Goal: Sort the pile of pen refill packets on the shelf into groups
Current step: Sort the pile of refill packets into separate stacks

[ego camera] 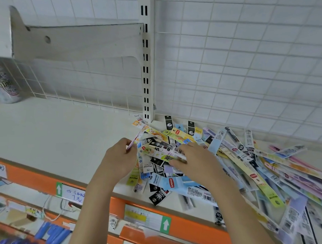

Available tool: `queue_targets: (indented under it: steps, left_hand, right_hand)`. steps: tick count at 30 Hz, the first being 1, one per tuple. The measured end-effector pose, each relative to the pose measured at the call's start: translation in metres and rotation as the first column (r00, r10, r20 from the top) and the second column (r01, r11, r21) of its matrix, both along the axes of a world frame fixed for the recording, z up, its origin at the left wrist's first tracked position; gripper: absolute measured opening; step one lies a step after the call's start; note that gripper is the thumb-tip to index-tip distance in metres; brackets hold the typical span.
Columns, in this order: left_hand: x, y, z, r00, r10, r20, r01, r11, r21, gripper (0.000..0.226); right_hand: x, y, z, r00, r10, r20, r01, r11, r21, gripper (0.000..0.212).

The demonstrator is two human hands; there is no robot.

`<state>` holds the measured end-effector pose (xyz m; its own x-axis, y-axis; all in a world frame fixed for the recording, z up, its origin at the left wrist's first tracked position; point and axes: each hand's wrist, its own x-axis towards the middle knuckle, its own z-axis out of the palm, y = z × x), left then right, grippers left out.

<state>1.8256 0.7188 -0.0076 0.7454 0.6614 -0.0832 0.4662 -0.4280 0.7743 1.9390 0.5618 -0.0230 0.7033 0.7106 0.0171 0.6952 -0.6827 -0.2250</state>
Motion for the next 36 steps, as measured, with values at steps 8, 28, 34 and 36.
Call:
queue_targets:
  steps: [8,28,34,36]
  left_hand:
    - [0.001,0.000,0.000,1.000,0.005,-0.007,-0.005,1.000,0.001,0.019]
    - [0.012,-0.006,-0.006,0.999,-0.044,-0.028,0.047,0.992,0.119,0.026]
    - [0.022,-0.015,-0.010,0.996,-0.085,-0.025,0.088,0.987,0.138,0.029]
    - [0.024,-0.018,-0.010,0.995,-0.094,-0.022,0.096,0.984,0.148,0.034]
  right_hand:
    - [0.017,-0.019,0.010,0.988,-0.111,0.109,0.103,0.992,0.073,0.015]
    - [0.015,-0.039,0.012,0.982,-0.181,0.052,0.181,0.983,0.005,0.026]
    - [0.021,-0.064,0.018,0.960,-0.247,0.134,0.241,0.969,0.055,0.021]
    - [0.021,-0.074,0.018,0.941,-0.302,0.151,0.299,0.953,0.042,0.011]
